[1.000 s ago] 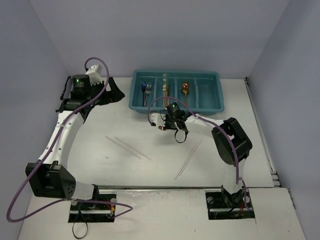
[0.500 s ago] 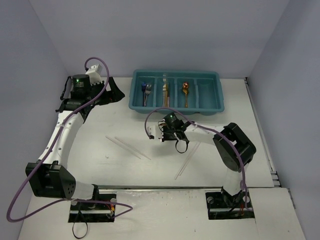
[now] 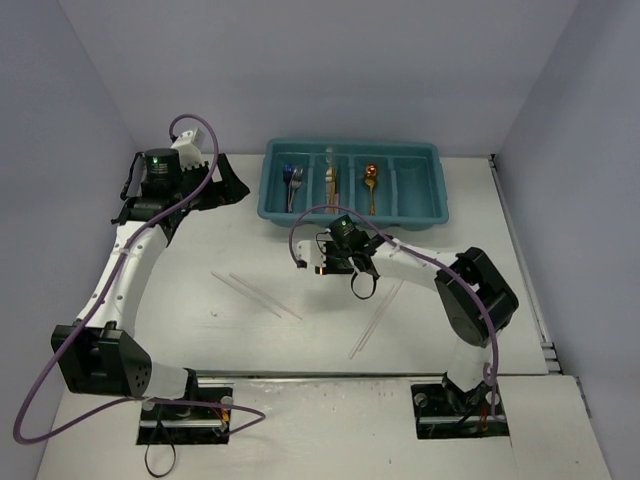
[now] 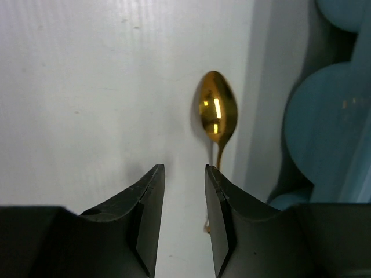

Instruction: Sort the eating utensils into containers

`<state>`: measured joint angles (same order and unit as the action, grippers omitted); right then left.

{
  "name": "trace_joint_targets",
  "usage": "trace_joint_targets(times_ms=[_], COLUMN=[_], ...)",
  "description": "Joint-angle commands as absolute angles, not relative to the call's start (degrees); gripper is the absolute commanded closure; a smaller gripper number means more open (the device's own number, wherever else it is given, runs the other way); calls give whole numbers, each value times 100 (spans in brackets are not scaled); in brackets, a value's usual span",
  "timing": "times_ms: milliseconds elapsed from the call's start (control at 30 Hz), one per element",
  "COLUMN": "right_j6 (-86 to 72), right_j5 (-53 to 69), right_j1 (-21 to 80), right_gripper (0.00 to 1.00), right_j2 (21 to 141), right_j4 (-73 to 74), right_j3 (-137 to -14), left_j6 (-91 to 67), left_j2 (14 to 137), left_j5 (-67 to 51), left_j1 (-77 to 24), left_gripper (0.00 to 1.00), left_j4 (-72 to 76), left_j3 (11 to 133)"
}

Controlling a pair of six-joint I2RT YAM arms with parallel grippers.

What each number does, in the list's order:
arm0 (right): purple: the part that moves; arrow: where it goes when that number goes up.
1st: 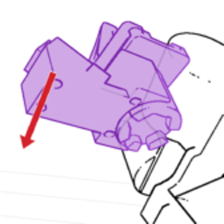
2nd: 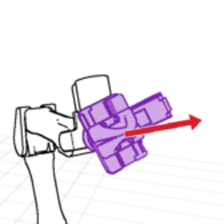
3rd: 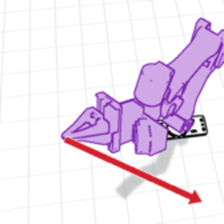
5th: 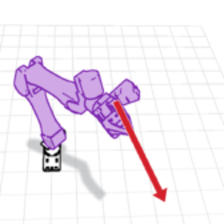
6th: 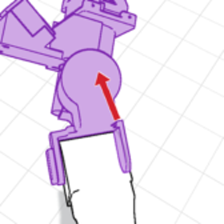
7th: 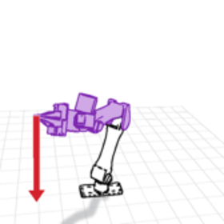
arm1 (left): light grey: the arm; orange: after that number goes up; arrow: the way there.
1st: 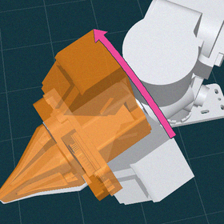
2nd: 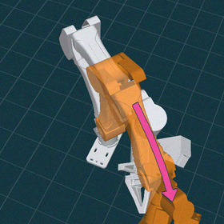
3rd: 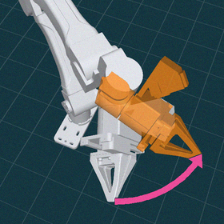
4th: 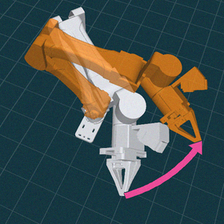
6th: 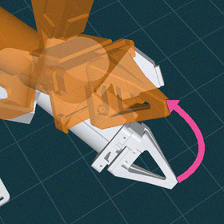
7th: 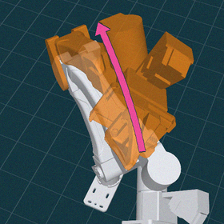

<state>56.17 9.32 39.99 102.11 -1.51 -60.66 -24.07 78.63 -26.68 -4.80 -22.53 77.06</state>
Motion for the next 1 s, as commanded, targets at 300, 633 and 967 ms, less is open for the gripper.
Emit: trace_joint_targets(times_ms=[300, 633, 967], right_j6=[6276, 6710, 7136], right_j5=[1104, 1420, 1827], right_j1=[3626, 3505, 3410], right_gripper=[67, 70, 77], right_j2=[11025, 11256, 11486], right_j4=[-218, -187, 201], right_j3=[-6830, -6768, -6776], left_j6=[-2287, -2307, -2329], left_j2=[7726, 7814, 7945], left_j5=[-2681, -2700, -2742], left_j1=[-419, -367, -299], left_gripper=[15, 15, 15], left_j4=[-2032, -2074, -2118], left_j3=[7903, 7962, 8121])
